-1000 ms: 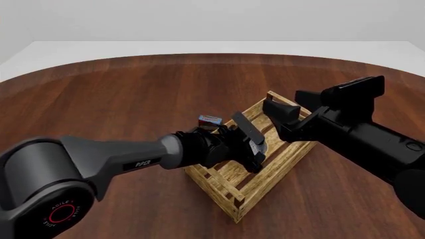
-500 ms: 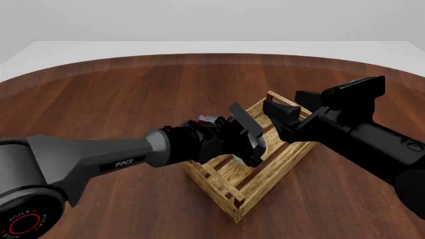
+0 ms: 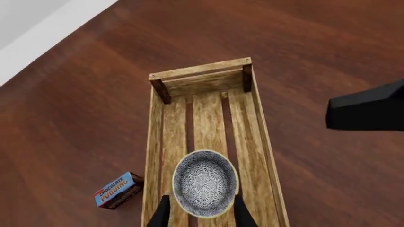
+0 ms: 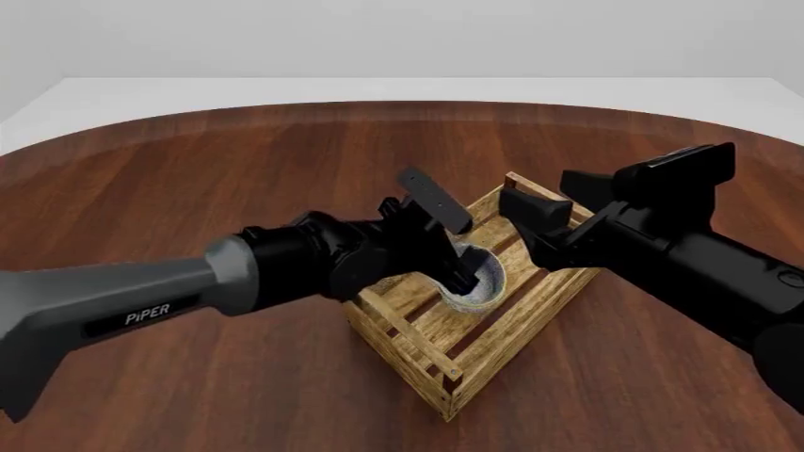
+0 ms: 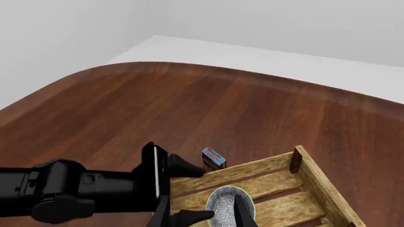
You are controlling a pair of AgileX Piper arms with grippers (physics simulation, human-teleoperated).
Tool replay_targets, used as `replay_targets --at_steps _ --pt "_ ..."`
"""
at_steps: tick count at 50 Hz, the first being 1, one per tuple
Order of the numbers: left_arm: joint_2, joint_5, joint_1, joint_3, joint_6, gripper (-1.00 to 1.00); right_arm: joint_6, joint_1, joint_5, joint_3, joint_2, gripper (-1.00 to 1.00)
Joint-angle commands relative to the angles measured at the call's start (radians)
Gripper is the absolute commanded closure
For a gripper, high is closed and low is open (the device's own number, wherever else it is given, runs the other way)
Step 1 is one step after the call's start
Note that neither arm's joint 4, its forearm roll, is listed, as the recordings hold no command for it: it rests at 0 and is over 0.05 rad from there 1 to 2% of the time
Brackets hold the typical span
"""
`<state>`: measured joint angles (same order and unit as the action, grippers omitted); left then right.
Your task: Stack the right bowl on the left bowl and place them in the tray.
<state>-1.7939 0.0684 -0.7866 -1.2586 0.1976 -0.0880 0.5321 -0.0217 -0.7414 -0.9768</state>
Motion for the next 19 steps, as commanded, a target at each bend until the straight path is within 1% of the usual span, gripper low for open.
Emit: replay_targets --at_steps 1,8,19 --pt "0.061 -0.017 0.020 0.039 -0.020 -1.00 0.001 0.000 -0.003 -0.001 0.002 -1.00" --pt "0.123 -0.042 0.038 0.085 -0.032 -1.00 0.001 0.000 -0.002 -0.001 0.002 -1.00" --pt "0.242 -0.081 0.093 0.166 -0.037 -1.00 0.000 0.002 -0.004 -0.001 0.005 -1.00"
